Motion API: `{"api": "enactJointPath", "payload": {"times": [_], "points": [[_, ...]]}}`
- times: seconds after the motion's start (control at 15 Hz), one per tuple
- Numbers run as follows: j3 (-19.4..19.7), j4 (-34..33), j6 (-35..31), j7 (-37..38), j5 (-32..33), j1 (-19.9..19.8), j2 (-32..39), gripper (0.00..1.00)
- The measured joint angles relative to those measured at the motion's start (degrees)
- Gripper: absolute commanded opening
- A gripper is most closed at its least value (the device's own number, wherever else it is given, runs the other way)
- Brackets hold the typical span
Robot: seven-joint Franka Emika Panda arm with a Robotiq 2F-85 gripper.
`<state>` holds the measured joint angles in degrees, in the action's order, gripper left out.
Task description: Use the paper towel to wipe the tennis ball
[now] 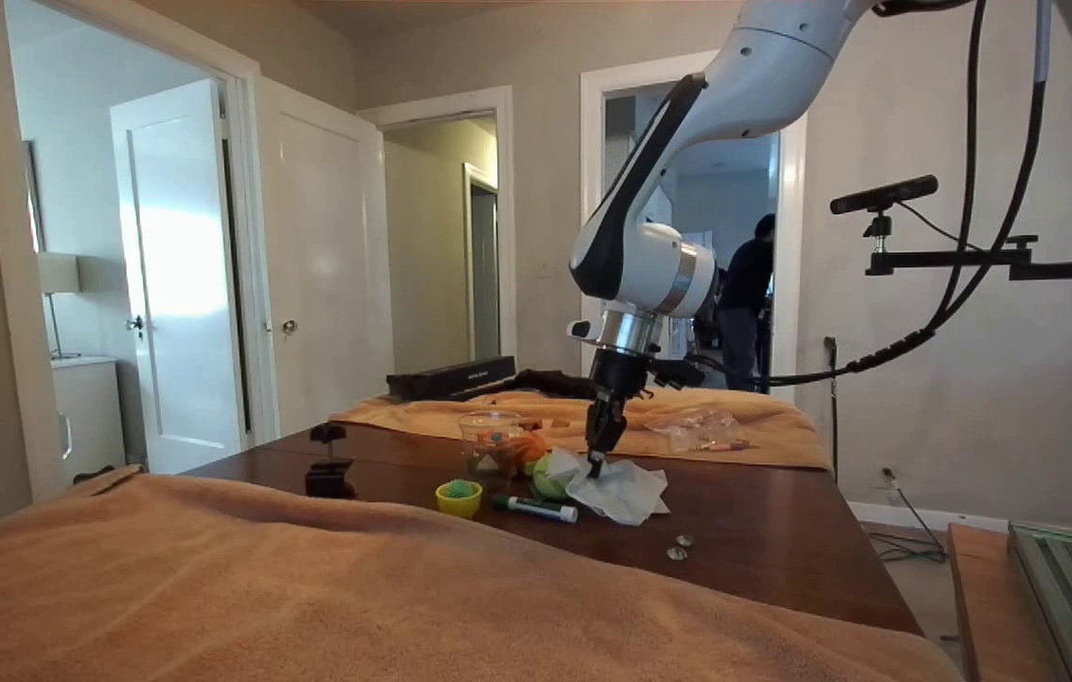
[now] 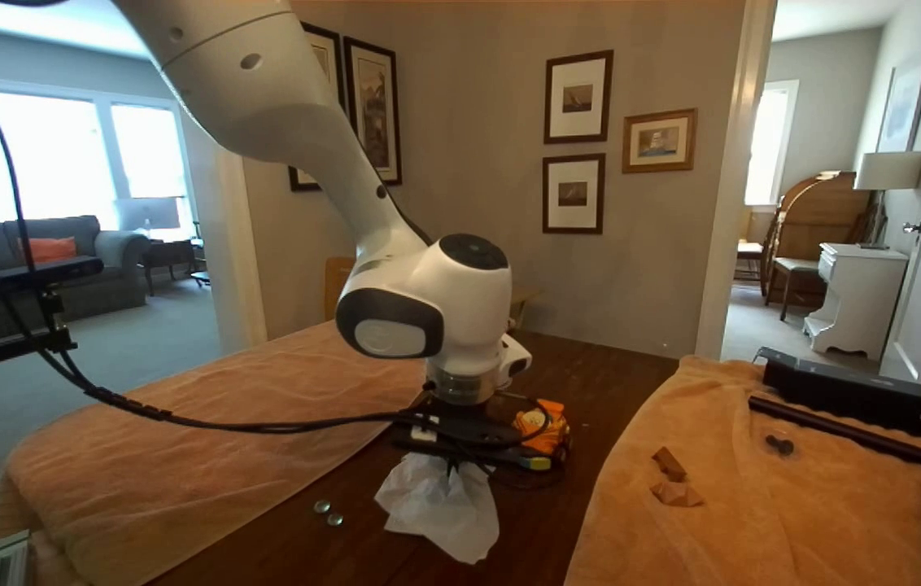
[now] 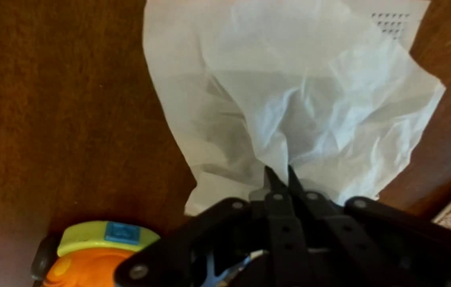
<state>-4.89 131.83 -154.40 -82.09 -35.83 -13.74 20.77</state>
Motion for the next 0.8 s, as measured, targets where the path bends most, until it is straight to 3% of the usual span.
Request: {"api": "enactJointPath", "payload": {"times": [0.47,0.67,0.8], "points": [[1.4,0.0,-2.4,4.8,1.1,-0.1,0.1,0.00],[4.4,1.8,-2.4,13.8,7.7,0.9,-2.0,0.00],[8.5,3.6,-1.8,21.3,14.8,2.6,-3.7,0.00]]}}
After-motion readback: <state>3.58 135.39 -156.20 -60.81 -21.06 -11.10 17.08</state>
